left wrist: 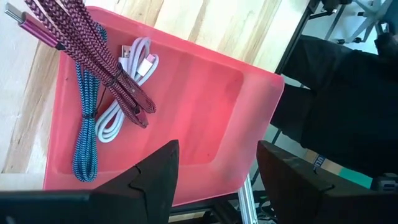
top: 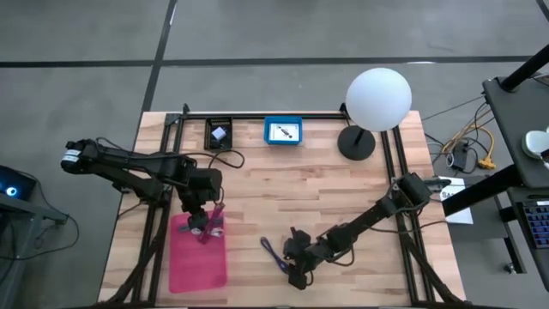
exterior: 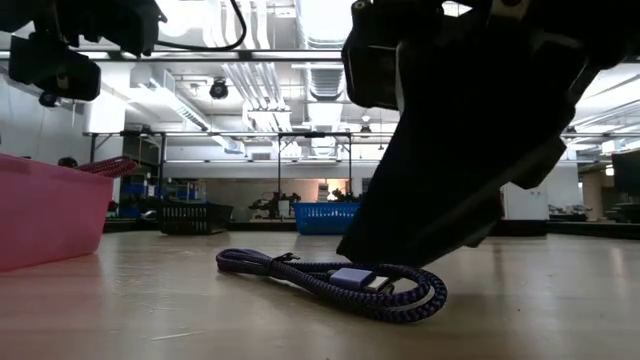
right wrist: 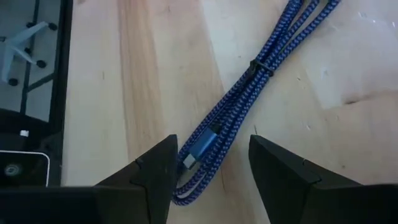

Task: Pick and place items into bin
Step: Put the blue tied charger cable into the red bin

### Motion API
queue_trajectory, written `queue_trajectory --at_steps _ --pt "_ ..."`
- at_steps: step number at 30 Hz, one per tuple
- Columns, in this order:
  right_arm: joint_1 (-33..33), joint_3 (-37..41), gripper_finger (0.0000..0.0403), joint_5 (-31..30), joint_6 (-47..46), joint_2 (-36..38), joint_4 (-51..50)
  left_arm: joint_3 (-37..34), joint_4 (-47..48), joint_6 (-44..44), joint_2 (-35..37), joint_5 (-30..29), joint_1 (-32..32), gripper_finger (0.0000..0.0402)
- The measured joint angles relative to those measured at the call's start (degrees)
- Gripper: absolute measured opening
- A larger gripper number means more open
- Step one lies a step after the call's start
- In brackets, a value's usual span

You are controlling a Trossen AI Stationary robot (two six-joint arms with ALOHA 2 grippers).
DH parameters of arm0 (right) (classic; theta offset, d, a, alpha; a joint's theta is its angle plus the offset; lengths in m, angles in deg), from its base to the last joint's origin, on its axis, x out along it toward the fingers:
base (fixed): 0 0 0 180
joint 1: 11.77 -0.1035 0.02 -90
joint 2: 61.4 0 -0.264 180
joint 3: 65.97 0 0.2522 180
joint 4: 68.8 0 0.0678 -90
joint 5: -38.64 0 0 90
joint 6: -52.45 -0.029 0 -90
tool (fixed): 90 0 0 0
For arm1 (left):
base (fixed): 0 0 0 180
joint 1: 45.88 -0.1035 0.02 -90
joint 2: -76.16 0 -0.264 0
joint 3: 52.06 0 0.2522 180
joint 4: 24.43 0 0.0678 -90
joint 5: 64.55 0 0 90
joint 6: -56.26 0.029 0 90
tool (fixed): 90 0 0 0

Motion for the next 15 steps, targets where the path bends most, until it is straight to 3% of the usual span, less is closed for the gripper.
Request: queue_trajectory --at_steps 4,12,15 --pt "0.0 0.0 0.0165 0.3 -0.3 0.2 -0.8 0.0 0.0 0.0 0.0 0.0 0.0 0.0199" --pt "0.1 0.0 0.0032 4.4 1.0 0.4 -3.5 0.0 -0.1 0.0 0.0 -0.5 0.0 0.0199" --pt "0.0 0.1 0.0014 5.2 1.4 0.4 -3.6 0.0 -0.1 0.1 0.0 -0.9 0.0 0.0199"
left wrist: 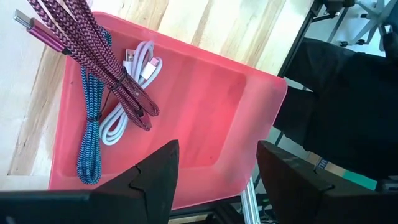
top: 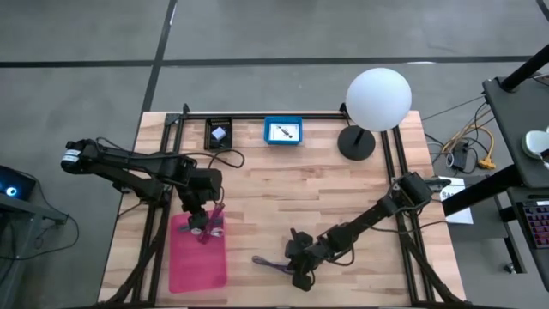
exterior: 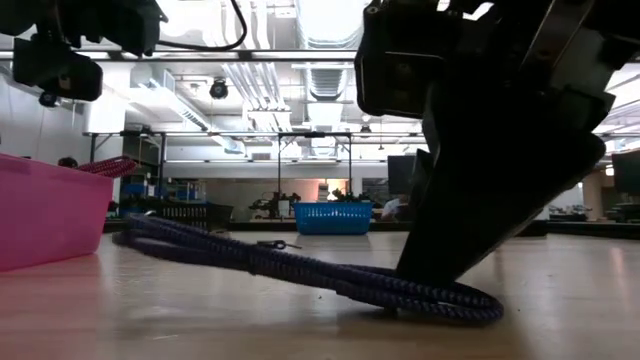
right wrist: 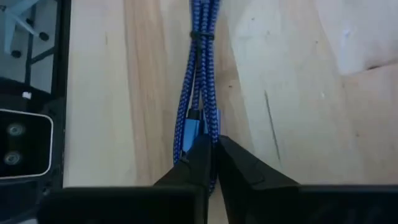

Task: Pick and place items into bin
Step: Put the blue tied charger cable into the red bin

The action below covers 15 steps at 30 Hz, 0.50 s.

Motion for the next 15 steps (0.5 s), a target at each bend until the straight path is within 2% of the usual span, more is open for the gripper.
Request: queue_trajectory --at_steps 7,9,13,15 --pt "0.1 0.1 0.0009 -1.9 0.7 0.7 -0.5 0.0 -0.6 0.8 0.0 0.0 0.0 0.0199" --pt "0.2 0.2 0.0009 -5.1 1.9 1.2 -0.3 0.0 -2.1 2.9 0.0 -1.0 0.0 0.0199" --pt "1.1 0.2 0.0009 -12.5 2.6 3.0 0.6 0.9 -6.3 7.3 0.3 -6.9 0.0 0.0199" --pt "1.7 0.2 0.0009 -15.8 2.9 4.2 0.4 0.9 -9.1 8.9 0.9 -7.5 0.0 0.0199"
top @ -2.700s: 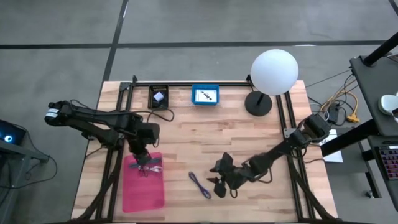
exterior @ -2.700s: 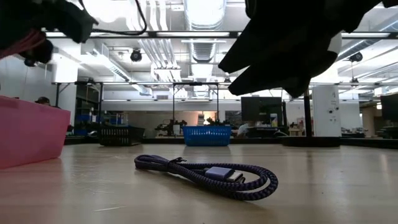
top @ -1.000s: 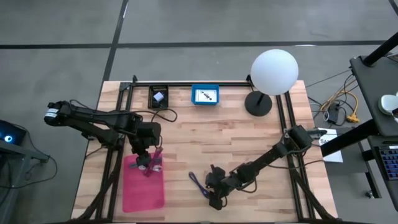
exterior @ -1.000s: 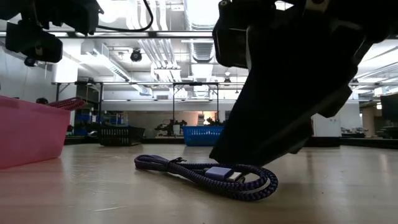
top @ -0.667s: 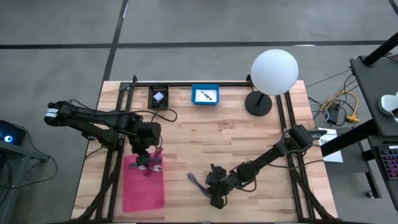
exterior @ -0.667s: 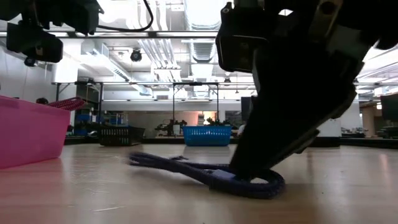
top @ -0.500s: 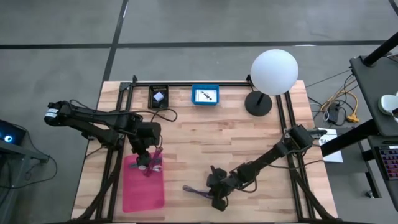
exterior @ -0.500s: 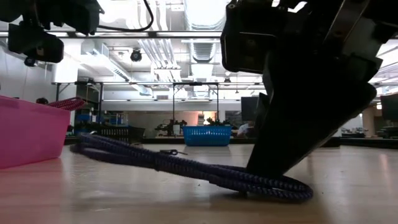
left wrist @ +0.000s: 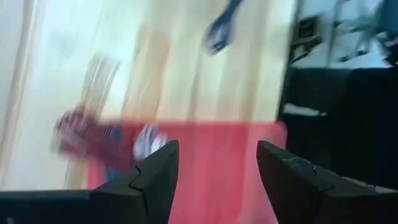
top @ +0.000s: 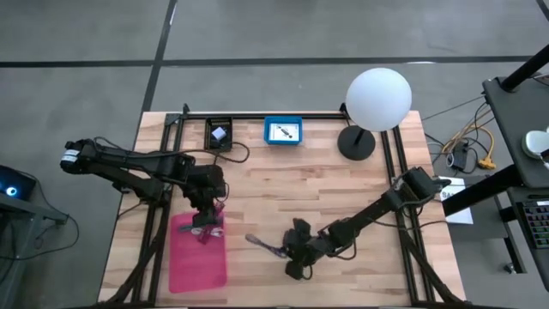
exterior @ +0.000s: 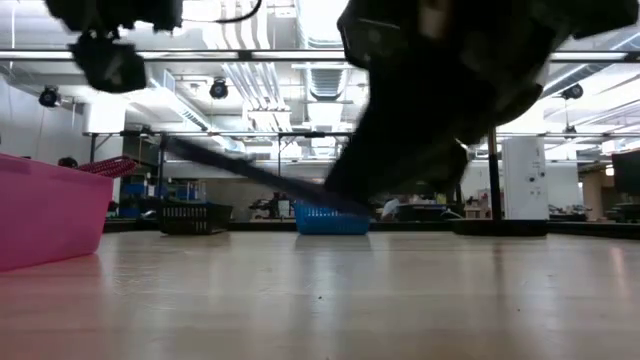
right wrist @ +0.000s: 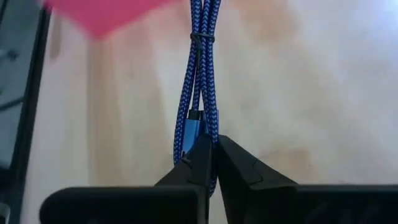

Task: Pick and place items into bin
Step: Put the blue tied charger cable into the red bin

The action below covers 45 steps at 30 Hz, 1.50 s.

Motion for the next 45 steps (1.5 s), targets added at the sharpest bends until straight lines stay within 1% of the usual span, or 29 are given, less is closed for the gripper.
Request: queue_trajectory --at_steps 4,7,10,13,15,17,19,21,23,33,39,45 --pt "0.8 0.0 0.0009 -8.7 0.1 3.4 -0.8 -0.1 -8.8 3.5 1.4 -1.1 0.0 0.0199" --pt "1.2 0.0 0.0009 -17.3 -0.4 6.0 -1.1 -0.8 -16.8 4.5 3.0 -4.5 0.0 0.0199" --pt "1.3 0.0 0.0009 -26.5 0.2 8.9 -1.0 -1.1 -23.0 5.1 4.4 -5.6 -0.1 0.0199" --pt "1.2 0.0 0.0009 -34.7 1.4 11.5 0.2 -1.1 -27.7 7.5 5.5 -9.5 -0.1 0.0199" --pt "1.2 0.0 0.0009 -38.4 4.6 12.4 3.3 -1.4 -30.8 8.0 5.9 -13.4 -0.1 0.0199" --pt "1.4 0.0 0.0009 -39.2 9.7 13.5 7.2 -2.0 -35.7 7.9 5.9 -18.7 -0.1 0.0199" --pt "1.8 -0.1 0.0009 -38.6 15.5 14.0 12.8 -2.6 -40.5 8.0 5.4 -23.1 -0.1 0.0199" --pt "2.2 -0.1 0.0009 -37.2 21.3 14.0 17.2 -2.7 -44.7 8.0 4.1 -24.0 -0.1 0.0199" --pt "2.6 -0.1 0.0009 -35.8 24.4 14.0 19.3 -2.7 -46.7 8.0 2.8 -23.8 -0.1 0.0199" --pt "3.0 -0.1 0.0009 -35.9 24.4 14.0 19.4 -2.7 -49.9 7.9 0.5 -23.6 -0.1 0.0198" --pt "3.0 -0.1 0.0008 -35.6 24.8 14.0 19.2 -2.7 -56.3 7.9 0.4 -23.6 -0.1 0.0184" --pt "3.0 -0.1 0.0008 -35.5 25.4 14.0 19.2 -2.7 -57.8 8.4 0.4 -24.1 -0.1 0.0166"
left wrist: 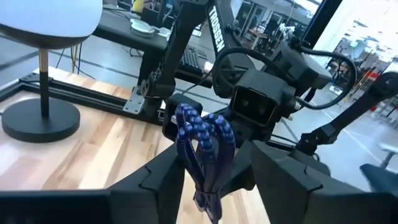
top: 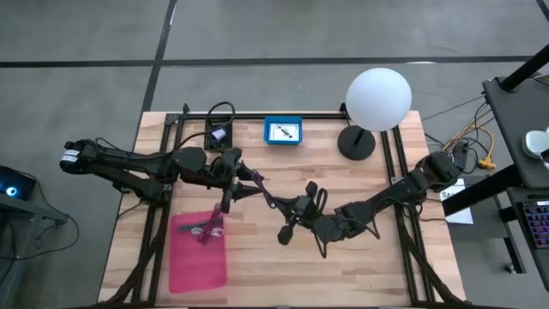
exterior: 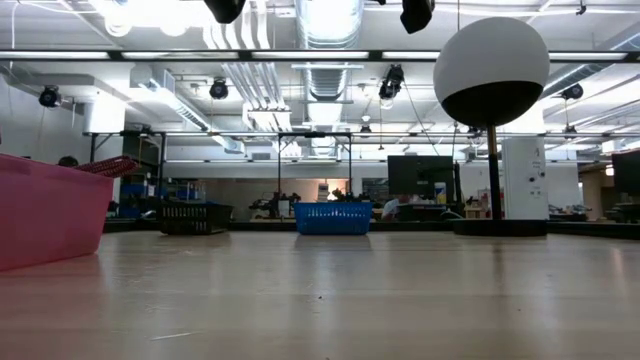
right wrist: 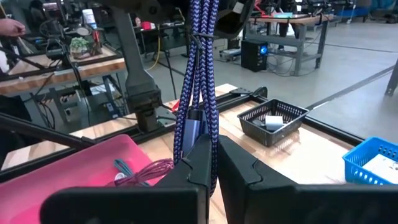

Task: Pick and place items into bin
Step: Put the blue tied charger cable into the red bin

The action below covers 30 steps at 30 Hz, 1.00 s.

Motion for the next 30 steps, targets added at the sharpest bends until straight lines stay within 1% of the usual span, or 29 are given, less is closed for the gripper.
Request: queue_trajectory --at_steps 2,4,7,10,11,13,16,19,21,23,24,27,30 --pt "0.0 0.0 0.0008 0.0 0.0 0.0 0.0 0.0 0.0 1.1 0.0 0.0 0.0 0.0153" --pt "0.0 0.0 0.0008 0.0 0.0 0.0 0.0 0.0 -0.3 2.9 0.0 0.0 0.0 0.0130" --pt "0.0 0.0 0.0009 0.1 0.0 0.0 0.0 0.0 -0.5 4.9 0.0 0.1 0.0 0.0078" --pt "0.0 0.0 0.0009 0.1 0.0 0.0 0.0 0.0 -0.4 5.0 0.0 0.3 0.0 0.0020" --pt "0.0 0.0 0.0009 0.0 0.0 0.0 0.0 0.0 -0.4 4.9 0.0 0.4 0.0 0.0013" --pt "0.0 0.0 0.0009 0.1 0.0 0.0 0.0 0.0 -0.2 3.7 0.0 1.8 0.0 0.0012" --pt "-0.2 0.0 0.0011 1.1 1.2 0.0 -0.3 0.1 1.4 1.0 0.6 5.7 0.0 0.0012" --pt "-0.2 0.0 0.0020 7.3 1.9 0.2 -2.2 0.7 7.7 -0.6 2.3 9.4 0.0 0.0012" --pt "-0.1 0.0 0.0027 13.4 0.8 0.4 -4.2 0.8 12.8 -2.5 3.7 12.1 0.1 0.0012" --pt "0.0 0.0 0.0032 19.4 -0.4 0.5 -6.7 0.8 18.0 -4.3 5.5 16.0 0.1 0.0012" --pt "0.0 0.0 0.0034 21.3 -1.1 0.5 -7.7 0.8 20.4 -5.8 6.5 18.4 0.1 0.0012" --pt "-0.1 0.0 0.0038 23.0 -3.2 0.5 -11.5 0.7 28.3 -11.4 8.4 25.3 0.5 0.0011" --pt "0.0 0.0 0.0038 23.1 -5.1 0.5 -15.2 0.5 37.3 -16.4 9.4 28.6 2.2 0.0011"
